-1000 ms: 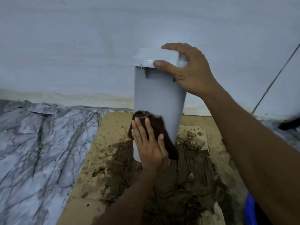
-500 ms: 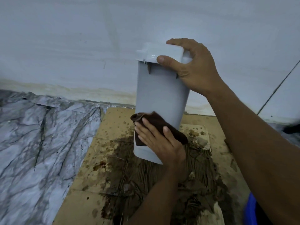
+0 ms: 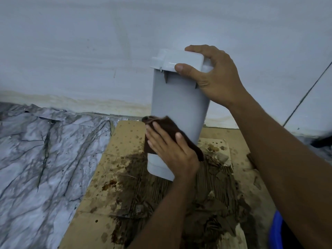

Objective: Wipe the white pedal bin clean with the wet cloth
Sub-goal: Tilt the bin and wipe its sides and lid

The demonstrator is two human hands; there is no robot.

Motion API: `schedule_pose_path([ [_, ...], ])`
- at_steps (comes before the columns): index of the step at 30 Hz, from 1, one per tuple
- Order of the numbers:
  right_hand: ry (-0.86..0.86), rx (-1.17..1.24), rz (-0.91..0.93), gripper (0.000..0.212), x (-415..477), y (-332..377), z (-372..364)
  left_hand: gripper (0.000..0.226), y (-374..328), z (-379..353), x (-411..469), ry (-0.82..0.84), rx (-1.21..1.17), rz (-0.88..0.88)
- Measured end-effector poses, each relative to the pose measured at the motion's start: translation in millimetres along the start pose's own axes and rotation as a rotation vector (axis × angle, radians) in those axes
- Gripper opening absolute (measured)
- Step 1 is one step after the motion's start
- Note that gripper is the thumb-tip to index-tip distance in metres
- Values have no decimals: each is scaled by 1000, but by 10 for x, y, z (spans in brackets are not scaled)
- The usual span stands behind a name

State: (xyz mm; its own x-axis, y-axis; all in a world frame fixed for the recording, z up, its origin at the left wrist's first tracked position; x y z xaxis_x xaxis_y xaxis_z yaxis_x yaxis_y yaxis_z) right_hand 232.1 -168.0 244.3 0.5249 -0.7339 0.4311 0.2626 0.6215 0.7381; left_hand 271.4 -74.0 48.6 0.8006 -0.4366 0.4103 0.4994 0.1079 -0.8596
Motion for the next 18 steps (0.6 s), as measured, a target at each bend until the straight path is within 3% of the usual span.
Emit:
schedule_pose_path([
  [3,8,-17,0,56,-1,22,-51,63,261,63,79,-97,-81,205],
  [5,13,-30,-3,55,-3,35,-61,78,494,78,-83,-145,-128,411],
  [7,16,-32,-4,54,-22,40,-46,93,582,82,-298,-117,-150,509],
  [10,20,-33,-4,53,-44,28,-30,78,349,50,-296,-50,-93,376],
  [15,11,-28,12,54,-47,52,-21,66,-249,44,311,-43,-7,-90],
  [18,10,-36,26,56,-96,50,3,60,-399,98,587,-25,-78,-168],
])
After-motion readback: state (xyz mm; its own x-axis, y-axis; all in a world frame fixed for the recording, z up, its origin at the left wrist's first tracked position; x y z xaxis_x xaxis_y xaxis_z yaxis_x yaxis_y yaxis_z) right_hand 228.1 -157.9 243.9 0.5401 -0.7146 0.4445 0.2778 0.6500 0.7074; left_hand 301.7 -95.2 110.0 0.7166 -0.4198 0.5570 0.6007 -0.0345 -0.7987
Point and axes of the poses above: each hand's wrist, its own x-axis towards the middle knuckle, its own z-axis out of the back of the hand, y = z × x, the point moved 2 cm from there along x, towards the middle knuckle, and after that the axes turned 8 degrees about y, right-handed, at the moved point
